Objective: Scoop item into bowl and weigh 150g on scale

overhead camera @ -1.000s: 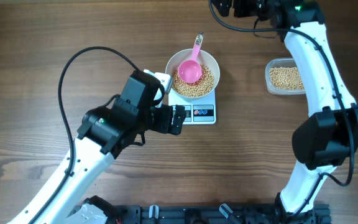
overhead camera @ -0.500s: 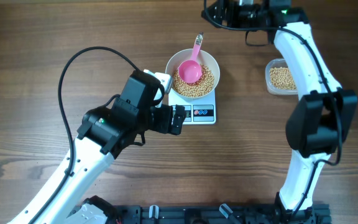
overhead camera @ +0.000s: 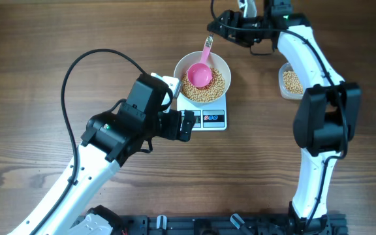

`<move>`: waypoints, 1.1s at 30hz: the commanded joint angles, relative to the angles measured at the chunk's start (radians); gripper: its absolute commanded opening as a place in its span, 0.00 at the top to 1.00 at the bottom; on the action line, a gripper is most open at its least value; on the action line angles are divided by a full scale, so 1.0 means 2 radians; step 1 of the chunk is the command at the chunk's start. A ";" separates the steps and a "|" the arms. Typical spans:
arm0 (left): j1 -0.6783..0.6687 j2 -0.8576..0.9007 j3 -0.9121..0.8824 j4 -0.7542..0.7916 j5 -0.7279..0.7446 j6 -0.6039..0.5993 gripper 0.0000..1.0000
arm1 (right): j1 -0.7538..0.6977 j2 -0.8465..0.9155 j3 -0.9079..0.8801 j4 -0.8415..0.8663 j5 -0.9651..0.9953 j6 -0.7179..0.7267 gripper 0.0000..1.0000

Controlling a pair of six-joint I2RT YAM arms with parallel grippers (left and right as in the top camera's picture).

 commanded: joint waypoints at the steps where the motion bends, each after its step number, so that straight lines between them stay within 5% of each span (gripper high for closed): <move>1: -0.002 0.000 -0.001 0.001 -0.005 0.010 0.00 | 0.013 0.028 -0.004 -0.002 -0.012 0.023 0.26; 3: -0.002 0.000 -0.001 0.001 -0.005 0.010 0.00 | 0.013 0.030 -0.004 -0.004 -0.012 0.023 0.37; 14: -0.002 0.000 -0.001 0.001 -0.005 0.010 0.00 | 0.014 0.031 -0.004 -0.004 -0.008 0.025 0.55; 33: -0.002 0.000 -0.001 0.001 -0.005 0.010 0.00 | 0.027 0.031 -0.004 -0.006 0.028 0.033 0.65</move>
